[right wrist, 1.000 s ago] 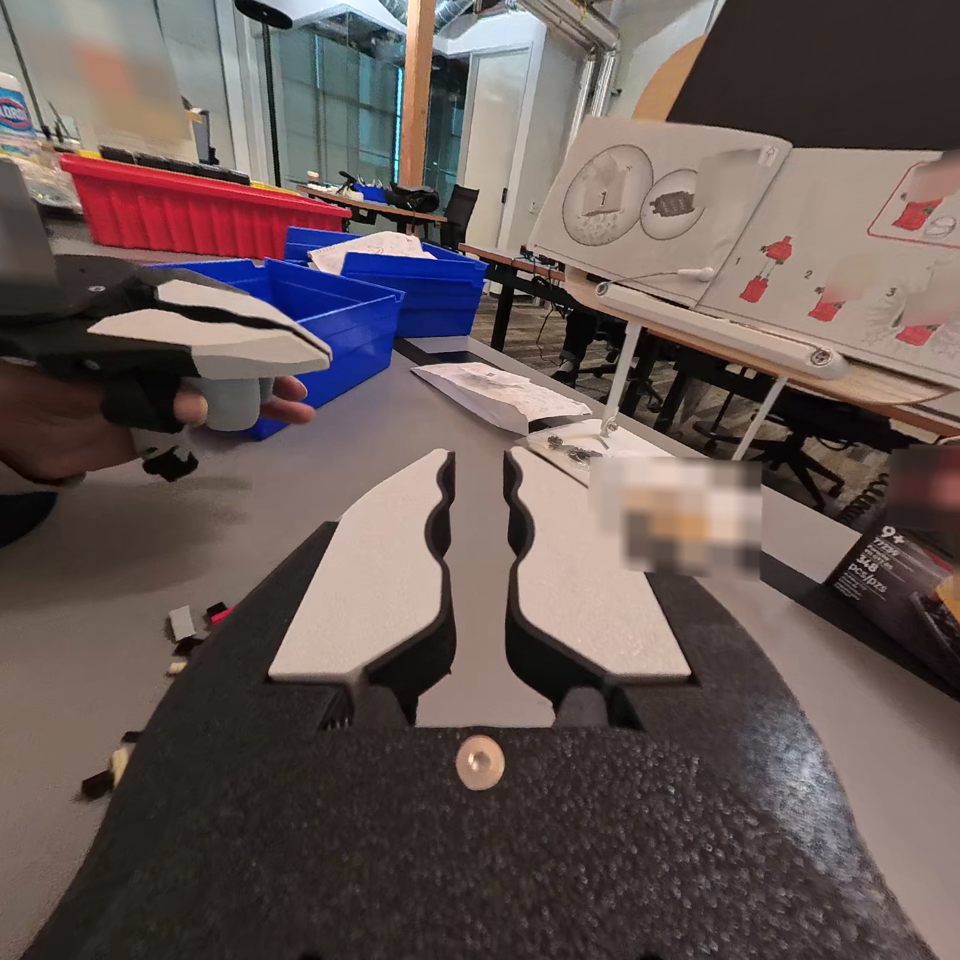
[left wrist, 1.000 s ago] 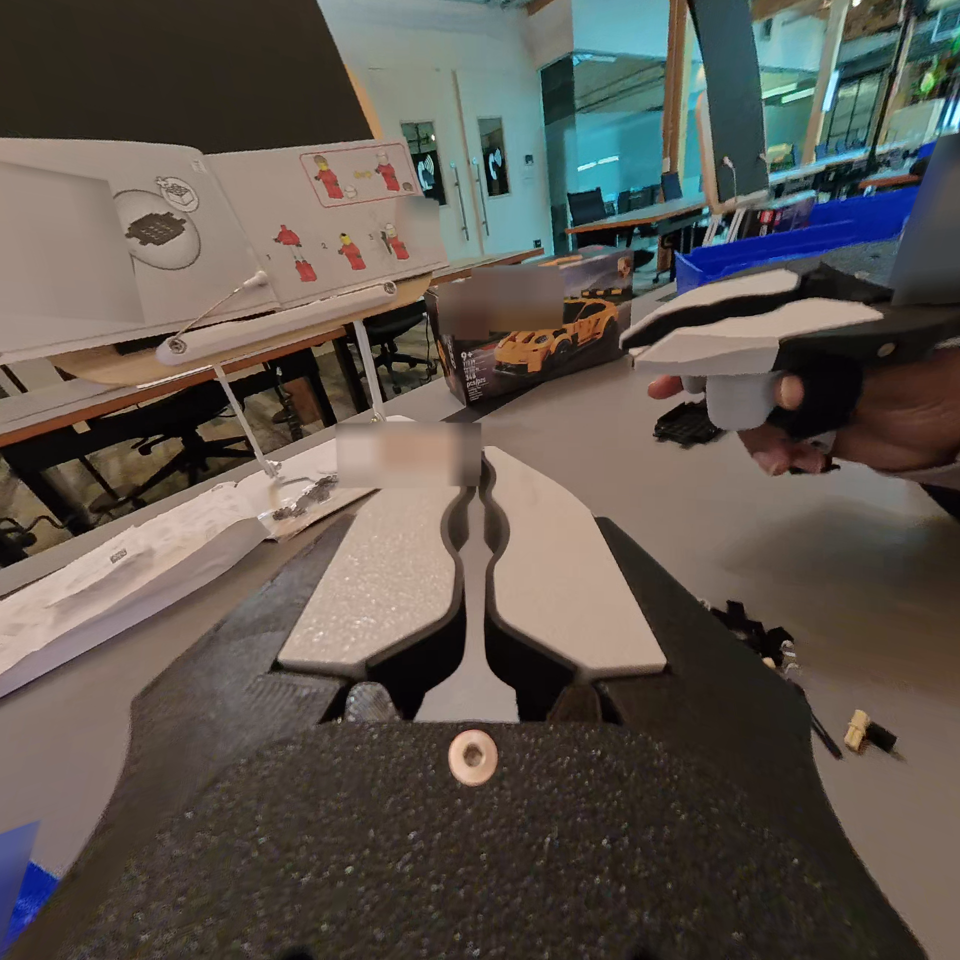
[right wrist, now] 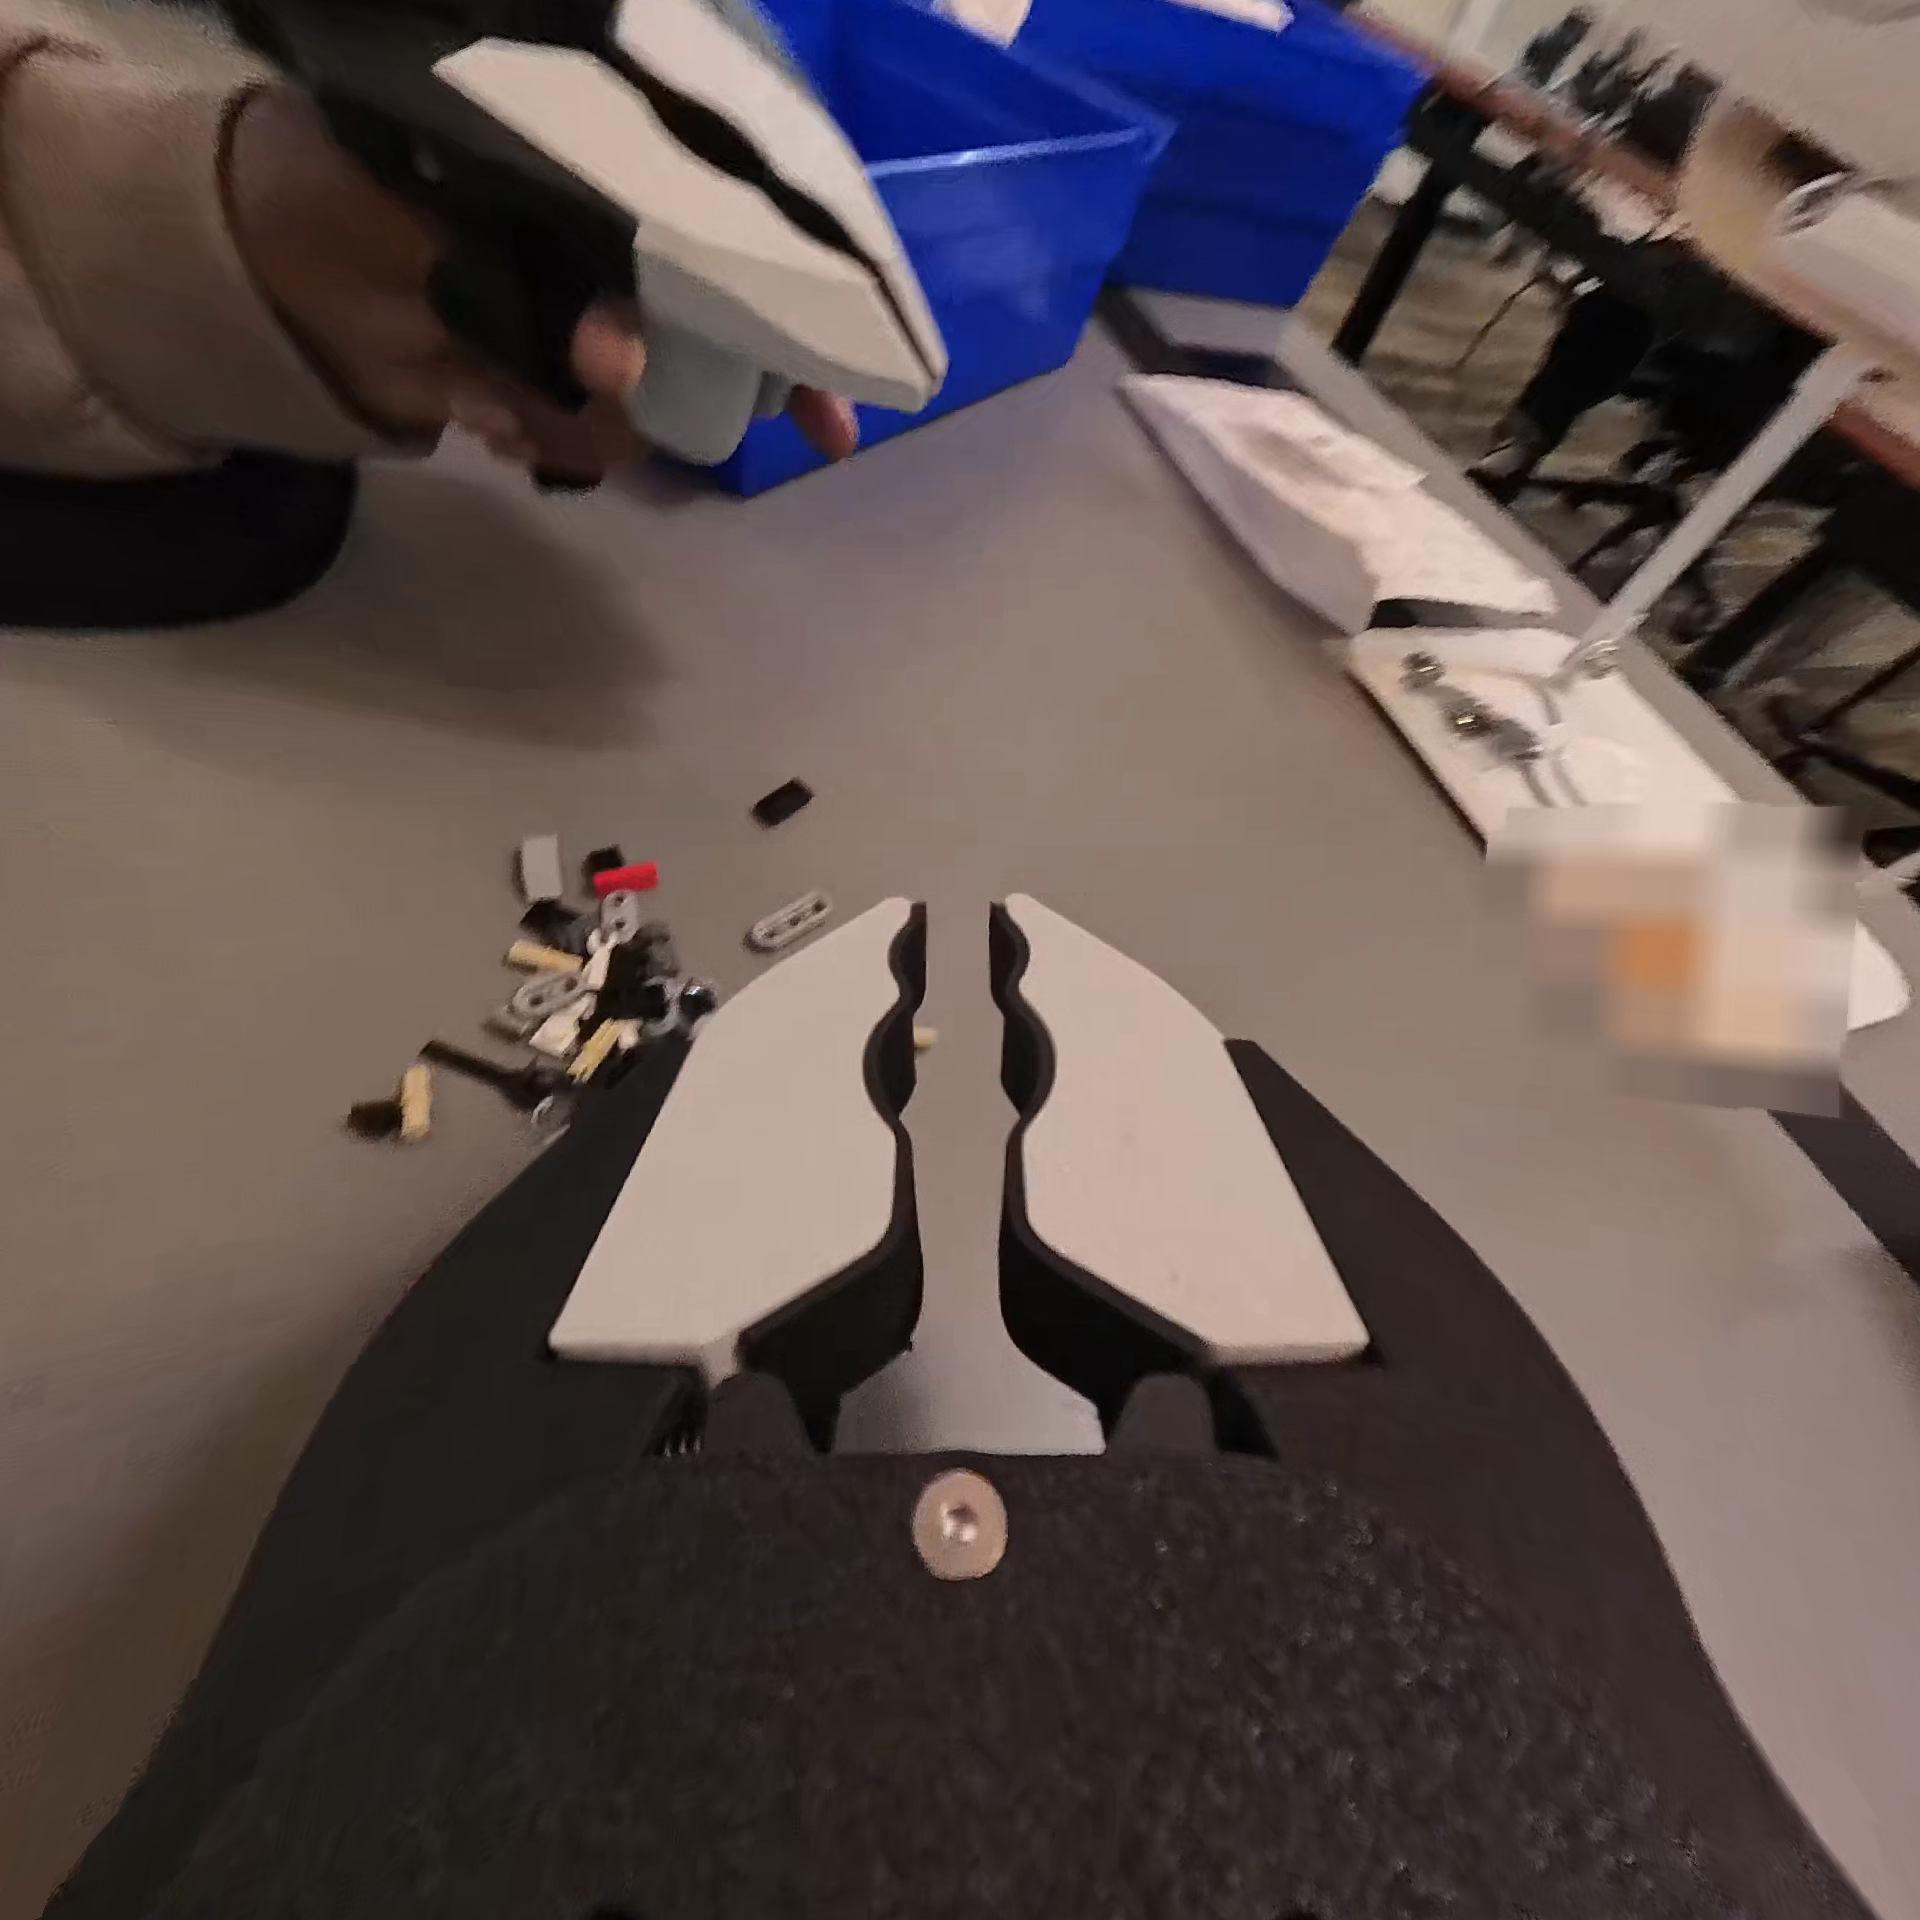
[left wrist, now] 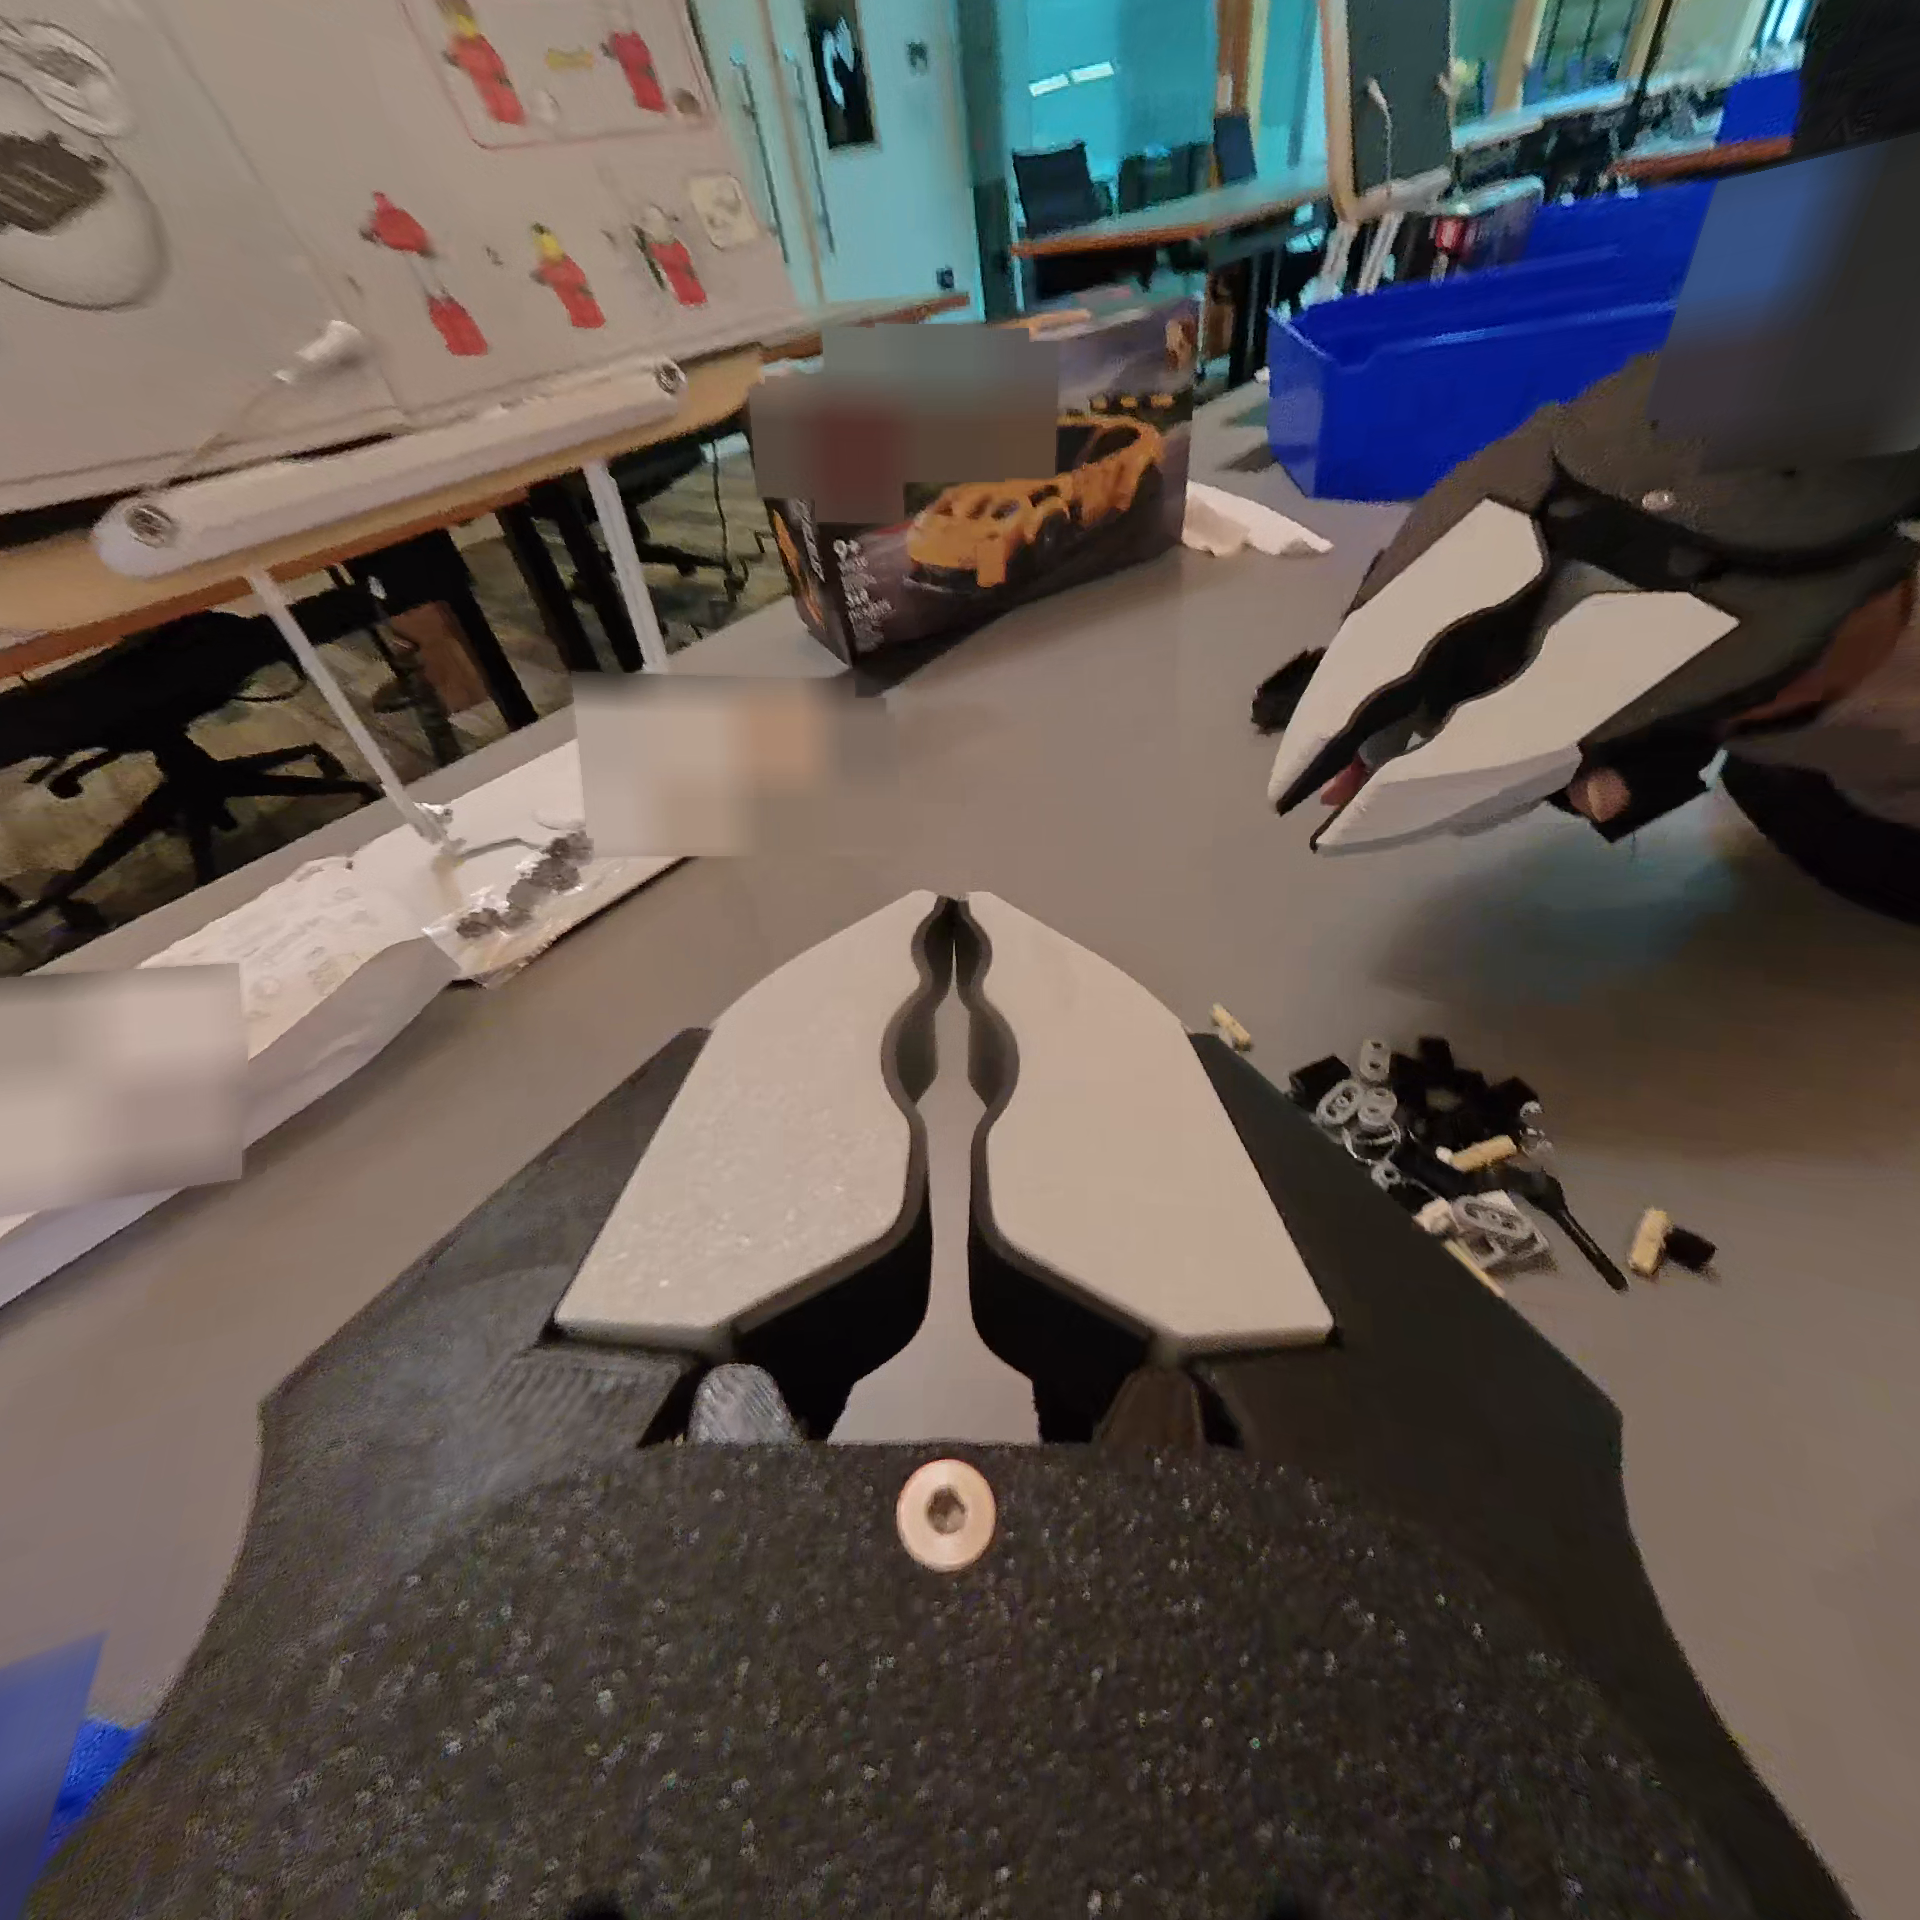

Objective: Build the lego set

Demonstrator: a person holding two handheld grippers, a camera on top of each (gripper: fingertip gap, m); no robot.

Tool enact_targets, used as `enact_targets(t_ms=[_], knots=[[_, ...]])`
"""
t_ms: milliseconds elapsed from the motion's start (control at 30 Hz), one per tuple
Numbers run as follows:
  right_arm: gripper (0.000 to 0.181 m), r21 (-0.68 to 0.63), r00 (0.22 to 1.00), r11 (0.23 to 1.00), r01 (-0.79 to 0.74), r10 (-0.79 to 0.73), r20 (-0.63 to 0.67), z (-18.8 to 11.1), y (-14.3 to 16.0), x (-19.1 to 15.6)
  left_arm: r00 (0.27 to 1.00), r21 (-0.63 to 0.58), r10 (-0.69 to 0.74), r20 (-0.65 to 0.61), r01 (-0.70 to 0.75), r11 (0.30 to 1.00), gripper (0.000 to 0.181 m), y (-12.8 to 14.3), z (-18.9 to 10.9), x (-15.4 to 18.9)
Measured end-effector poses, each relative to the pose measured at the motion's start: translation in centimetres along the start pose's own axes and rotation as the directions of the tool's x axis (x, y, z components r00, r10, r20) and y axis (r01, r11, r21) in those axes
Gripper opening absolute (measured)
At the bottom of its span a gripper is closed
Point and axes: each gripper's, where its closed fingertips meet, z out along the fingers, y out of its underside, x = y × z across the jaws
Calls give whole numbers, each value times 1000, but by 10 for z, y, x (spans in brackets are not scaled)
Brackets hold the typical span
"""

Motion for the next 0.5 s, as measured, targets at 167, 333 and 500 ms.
enact_targets(t_ms=[167,333,500], knots=[[11,-176,955,980,98,-43,294,-4,28,-50,997,-101,58,-57,-64,993,0,17,6,13],[23,-295,919,936,190,-65,388,0,50,-78,984,-173,121,-132,-143,974,0,31,10,29],[18,-307,923,929,205,-80,377,15,53,-86,931,-289,52,-362,-165,943,3,48,1,69]])
